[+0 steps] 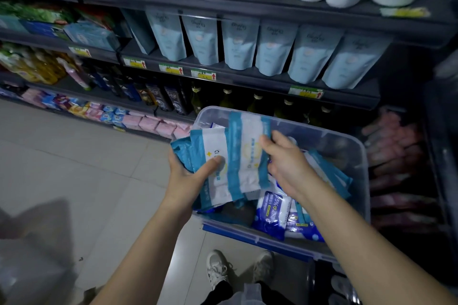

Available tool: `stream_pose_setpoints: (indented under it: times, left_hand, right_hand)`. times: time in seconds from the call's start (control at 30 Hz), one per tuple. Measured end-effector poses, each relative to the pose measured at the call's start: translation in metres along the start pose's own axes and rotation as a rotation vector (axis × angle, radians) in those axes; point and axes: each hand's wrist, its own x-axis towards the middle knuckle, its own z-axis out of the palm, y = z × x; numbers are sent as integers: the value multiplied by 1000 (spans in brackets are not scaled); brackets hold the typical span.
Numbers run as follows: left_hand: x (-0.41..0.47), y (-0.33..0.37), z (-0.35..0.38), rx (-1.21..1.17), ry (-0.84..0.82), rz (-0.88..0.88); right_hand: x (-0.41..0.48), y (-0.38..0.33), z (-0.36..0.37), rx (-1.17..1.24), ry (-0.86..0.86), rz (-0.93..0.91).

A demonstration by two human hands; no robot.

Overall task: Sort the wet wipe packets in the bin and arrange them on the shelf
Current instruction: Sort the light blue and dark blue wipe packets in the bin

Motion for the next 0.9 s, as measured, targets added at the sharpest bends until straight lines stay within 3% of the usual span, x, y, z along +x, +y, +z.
stream_pose_setpoints:
  times: [0.2, 0.33, 0.4, 0.53, 0.63, 0.7, 0.77, 0.9]
  left_hand:
    - [-2, -5, 17, 26, -218, -15]
    - [-1, -2, 21, 50, -316, 1]
    - [3, 0, 27, 59, -330, 22]
    - [10, 10, 38, 43, -184, 130]
    - [19, 23, 33, -10, -112, 153]
    - [26, 30, 21, -94, -61, 125]
    - [30, 32, 5, -158, -11, 88]
    - [30, 18, -25, -180, 90, 42]
  right_hand:
    - [-18, 9, 24, -360, 129, -165]
    - [-22, 7, 15, -475, 2, -246]
    - [-24, 0, 12, -430, -69, -219]
    - [-9, -11, 1, -87, -192, -113]
    - [15, -3, -20, -20, -58, -75]
    - [25, 11, -31, -330, 14, -64]
    - [31, 38, -39, -751, -26, -37]
    - [36, 89, -30, -1317, -356, -94]
